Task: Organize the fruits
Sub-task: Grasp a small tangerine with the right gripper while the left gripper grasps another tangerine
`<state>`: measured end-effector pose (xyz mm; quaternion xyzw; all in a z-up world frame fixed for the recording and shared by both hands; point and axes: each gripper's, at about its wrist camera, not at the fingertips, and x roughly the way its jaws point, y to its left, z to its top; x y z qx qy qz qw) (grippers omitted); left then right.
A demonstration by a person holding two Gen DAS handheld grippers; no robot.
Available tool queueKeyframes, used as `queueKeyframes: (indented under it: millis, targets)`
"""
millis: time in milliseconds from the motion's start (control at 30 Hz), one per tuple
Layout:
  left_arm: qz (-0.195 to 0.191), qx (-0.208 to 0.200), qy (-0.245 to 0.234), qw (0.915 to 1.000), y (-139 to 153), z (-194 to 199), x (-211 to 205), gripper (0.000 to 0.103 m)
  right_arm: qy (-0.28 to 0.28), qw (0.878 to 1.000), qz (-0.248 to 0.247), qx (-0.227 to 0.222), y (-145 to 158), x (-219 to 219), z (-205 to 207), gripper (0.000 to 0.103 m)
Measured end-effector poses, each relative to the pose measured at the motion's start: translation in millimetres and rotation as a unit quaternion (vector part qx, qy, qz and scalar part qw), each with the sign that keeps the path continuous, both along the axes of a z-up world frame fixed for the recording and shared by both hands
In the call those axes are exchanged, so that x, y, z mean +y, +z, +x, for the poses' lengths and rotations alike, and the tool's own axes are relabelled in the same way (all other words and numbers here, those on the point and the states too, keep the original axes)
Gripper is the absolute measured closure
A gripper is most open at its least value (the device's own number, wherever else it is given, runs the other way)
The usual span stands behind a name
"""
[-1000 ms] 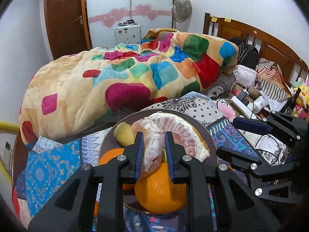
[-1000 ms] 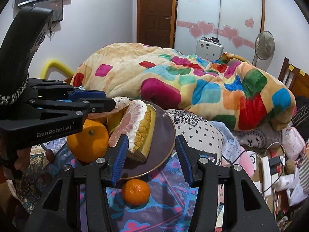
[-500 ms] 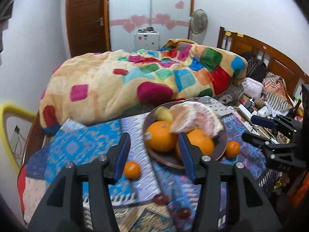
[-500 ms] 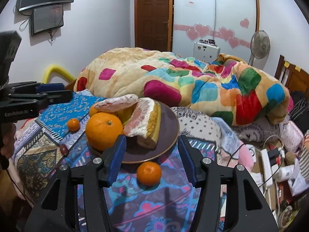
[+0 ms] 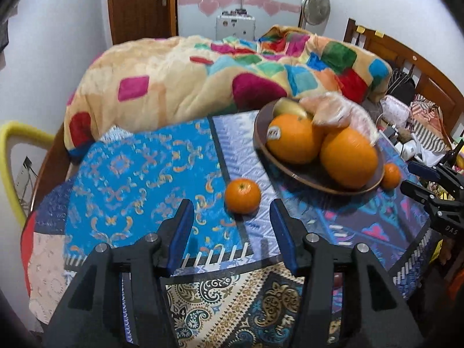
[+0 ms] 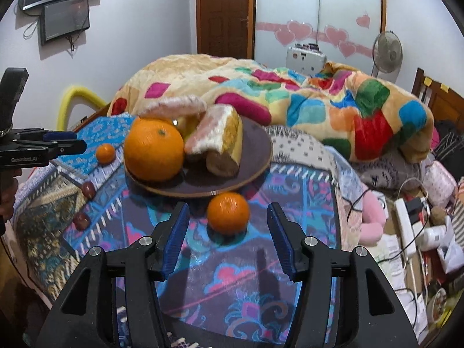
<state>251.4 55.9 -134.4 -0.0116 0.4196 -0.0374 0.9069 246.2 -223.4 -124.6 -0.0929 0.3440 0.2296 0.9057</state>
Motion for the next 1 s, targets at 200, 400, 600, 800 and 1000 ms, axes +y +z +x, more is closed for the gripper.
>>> queueKeyframes:
  millis: [200, 400, 600, 800, 1000]
  targets:
    - [-0.004, 0.025, -0.013, 0.9996, -14.6, 12.3, -1.9, 0.049, 0.004, 0.999, 0.002, 0.037, -15.6, 0.2, 14.4, 0.051]
    - [0.001, 0.034, -0.025, 0.9991, -20.3, 27.0, -6.9, 0.053, 0.012, 0.999, 0.009, 0.047, -17.0, 1.5, 20.3, 0.052]
    - [0.001, 0.041, -0.026, 0.9988, -26.6, 36.9, -10.3, 0.067, 0.023, 0.998, 0.008, 0.06, -20.1, 4.6, 23.6, 0.069]
    - [0.009, 0.016, -0.025, 0.9995, -19.9, 29.6, -13.5, 0.07, 0.021, 0.998, 0.013, 0.054, -19.9, 2.7, 20.2, 0.069]
    - [0.006, 0.004, -0.029, 0.9995, -6.5, 17.6, -17.3, 0.07, 0.015, 0.999, 0.022, 0.043, -11.6, -1.5, 15.1, 0.069]
